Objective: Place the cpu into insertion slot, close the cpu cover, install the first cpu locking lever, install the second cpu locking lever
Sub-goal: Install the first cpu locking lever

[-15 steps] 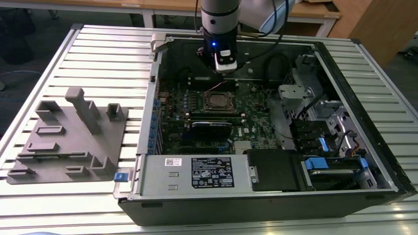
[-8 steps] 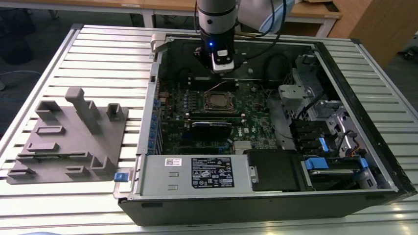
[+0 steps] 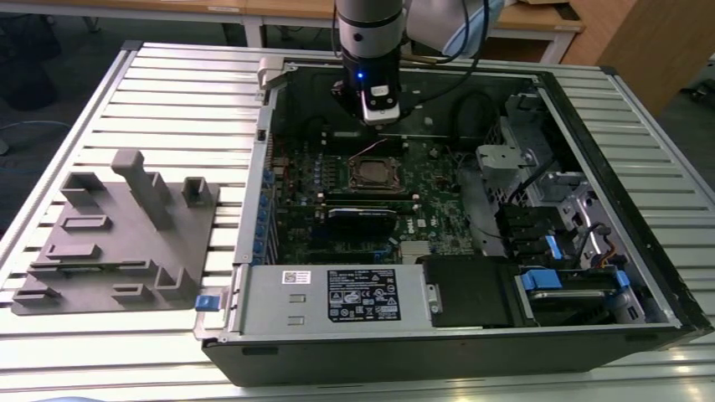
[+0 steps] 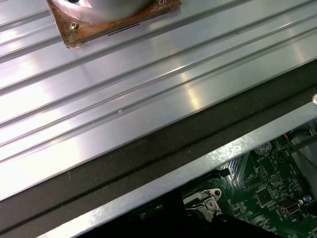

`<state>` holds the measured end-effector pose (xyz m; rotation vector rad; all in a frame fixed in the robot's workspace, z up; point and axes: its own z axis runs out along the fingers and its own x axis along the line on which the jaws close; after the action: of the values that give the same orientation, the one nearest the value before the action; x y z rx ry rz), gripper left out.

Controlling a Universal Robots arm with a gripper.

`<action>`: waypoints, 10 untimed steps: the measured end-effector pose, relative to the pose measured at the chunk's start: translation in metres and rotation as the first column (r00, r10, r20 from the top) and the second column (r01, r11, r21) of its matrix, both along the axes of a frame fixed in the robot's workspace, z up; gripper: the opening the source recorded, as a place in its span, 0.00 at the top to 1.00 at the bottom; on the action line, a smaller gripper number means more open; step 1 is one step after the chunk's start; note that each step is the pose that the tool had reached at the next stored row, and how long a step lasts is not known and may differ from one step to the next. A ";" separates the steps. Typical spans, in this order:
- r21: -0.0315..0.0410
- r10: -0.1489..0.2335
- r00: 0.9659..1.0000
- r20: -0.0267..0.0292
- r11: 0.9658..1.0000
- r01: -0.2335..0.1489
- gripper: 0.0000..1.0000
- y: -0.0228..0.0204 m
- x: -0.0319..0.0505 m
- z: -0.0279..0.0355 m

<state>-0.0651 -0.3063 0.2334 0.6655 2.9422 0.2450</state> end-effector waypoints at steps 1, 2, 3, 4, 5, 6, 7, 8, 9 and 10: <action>0.000 0.000 1.000 0.000 1.000 0.000 0.89 0.0000 -0.0002 0.0000; 0.000 0.000 1.000 0.000 1.000 0.000 0.89 0.0000 -0.0002 0.0000; 0.000 0.000 1.000 0.000 1.000 0.000 0.89 0.0000 -0.0012 0.0000; 0.000 0.000 1.000 0.000 1.000 0.000 0.89 0.0000 -0.0020 -0.0001; 0.000 0.000 1.000 0.000 1.000 0.000 0.89 0.0000 -0.0020 -0.0001; 0.000 0.000 1.000 0.000 1.000 0.000 0.89 0.0000 -0.0021 -0.0001; 0.000 0.000 1.000 0.000 1.000 0.000 0.89 0.0000 -0.0021 -0.0001; 0.000 0.000 1.000 0.000 1.000 0.000 0.89 -0.0001 -0.0021 -0.0003; 0.000 0.000 1.000 0.000 1.000 0.000 0.89 0.0000 -0.0021 -0.0008; 0.000 0.000 1.000 0.000 1.000 0.000 0.89 0.0000 -0.0021 -0.0012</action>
<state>-0.0672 -0.3063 0.2322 0.6654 2.9421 0.2452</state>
